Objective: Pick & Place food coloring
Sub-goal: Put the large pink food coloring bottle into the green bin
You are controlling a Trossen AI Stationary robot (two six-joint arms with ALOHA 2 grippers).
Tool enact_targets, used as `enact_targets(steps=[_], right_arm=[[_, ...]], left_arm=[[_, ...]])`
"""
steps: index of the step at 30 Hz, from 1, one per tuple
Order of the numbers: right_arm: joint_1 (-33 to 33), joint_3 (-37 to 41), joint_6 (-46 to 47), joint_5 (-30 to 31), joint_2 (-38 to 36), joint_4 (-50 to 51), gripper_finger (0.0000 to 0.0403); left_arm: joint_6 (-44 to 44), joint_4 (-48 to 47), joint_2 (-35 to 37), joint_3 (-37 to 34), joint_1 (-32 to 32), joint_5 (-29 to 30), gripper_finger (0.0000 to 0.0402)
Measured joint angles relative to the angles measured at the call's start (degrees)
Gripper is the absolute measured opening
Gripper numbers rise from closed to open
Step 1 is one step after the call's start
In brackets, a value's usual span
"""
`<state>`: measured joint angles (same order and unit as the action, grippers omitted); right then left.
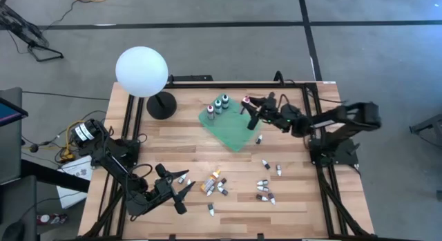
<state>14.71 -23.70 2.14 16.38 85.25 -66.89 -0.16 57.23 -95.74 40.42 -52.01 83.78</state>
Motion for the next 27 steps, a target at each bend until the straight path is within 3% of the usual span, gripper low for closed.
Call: enact_targets(steps=[9, 21, 27], right_arm=[[0.0, -8.6, 0.0, 0.0, 13.1, -0.5, 0.0121], [1.6, -12.2, 4.4, 2.2, 20.8, -0.2, 0.0121], [1.9, -12.2, -0.2, 1.9, 21.0, 0.7, 0.0122]], left_arm=[[0.4, -0.4, 0.0, 0.0, 0.0, 0.0, 0.0216], [0.4, -0.4, 0.0, 0.0, 0.0, 0.0, 0.0216], [0.5, -0.8, 0.0, 0.0, 0.0, 0.0, 0.0216]])
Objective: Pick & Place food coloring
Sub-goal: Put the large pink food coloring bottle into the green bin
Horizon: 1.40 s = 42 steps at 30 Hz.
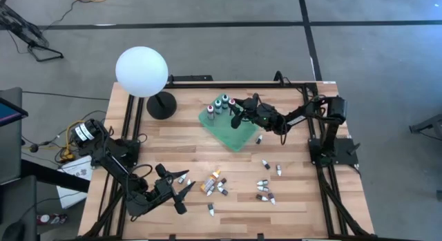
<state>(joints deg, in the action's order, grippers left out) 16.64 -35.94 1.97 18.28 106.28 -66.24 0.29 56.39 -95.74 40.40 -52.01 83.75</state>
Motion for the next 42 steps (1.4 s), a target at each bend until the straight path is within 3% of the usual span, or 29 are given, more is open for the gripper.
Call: enact_targets(steps=[42], right_arm=[[2.0, -1.6, 1.7, 2.6, -0.1, 5.1, 0.0124]], left_arm=[[0.6, 0.0, 0.0, 0.0, 0.0, 0.0, 0.0216]])
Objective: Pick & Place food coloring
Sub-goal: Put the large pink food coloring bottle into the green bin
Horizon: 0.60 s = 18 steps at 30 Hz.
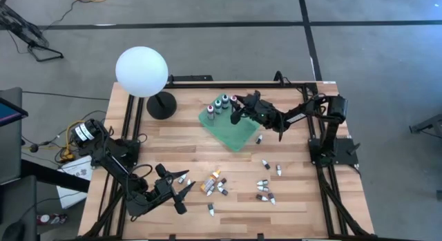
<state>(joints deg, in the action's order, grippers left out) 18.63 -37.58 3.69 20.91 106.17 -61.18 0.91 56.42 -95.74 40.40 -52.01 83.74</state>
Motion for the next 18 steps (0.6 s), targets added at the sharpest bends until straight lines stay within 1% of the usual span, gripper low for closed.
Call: enact_targets(steps=[3, 15, 18], right_arm=[[0.0, 0.0, -0.8, 0.0, 0.0, 1.3, 0.0125], [0.0, 0.0, -0.7, 0.0, 0.0, 1.2, 0.0124], [0.0, 0.0, 0.8, 0.0, 0.0, 1.2, 0.0126]], left_arm=[[0.0, 0.0, 0.0, 0.0, 0.0, 0.0, 0.0216], [0.4, 0.0, 0.0, 0.0, 0.0, 0.0, 0.0216], [0.4, 0.0, 0.0, 0.0, 0.0, 0.0, 0.0216]])
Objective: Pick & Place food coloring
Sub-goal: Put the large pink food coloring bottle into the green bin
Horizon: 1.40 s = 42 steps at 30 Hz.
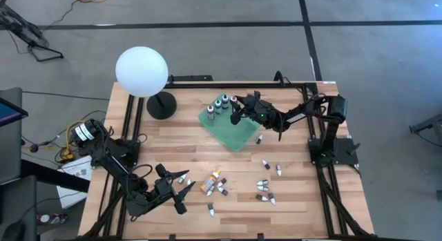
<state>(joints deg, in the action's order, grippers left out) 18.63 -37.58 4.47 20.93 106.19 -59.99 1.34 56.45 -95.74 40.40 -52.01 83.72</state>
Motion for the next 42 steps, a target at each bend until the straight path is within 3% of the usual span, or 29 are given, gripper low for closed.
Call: enact_targets(steps=[7, 16, 42], right_arm=[[-0.5, -2.8, 3.0, 0.7, 0.0, 3.8, 0.0124], [-2.2, -5.2, 3.1, 6.4, 0.0, 8.6, 0.0127], [-1.6, -5.2, 5.1, 6.2, 0.0, 10.7, 0.0134]], left_arm=[[0.0, 0.0, 0.0, 0.0, 0.0, 0.0, 0.0216], [0.0, 0.0, 0.0, 0.0, 0.0, 0.0, 0.0216], [0.0, 0.0, 0.0, 0.0, 0.0, 0.0, 0.0216]])
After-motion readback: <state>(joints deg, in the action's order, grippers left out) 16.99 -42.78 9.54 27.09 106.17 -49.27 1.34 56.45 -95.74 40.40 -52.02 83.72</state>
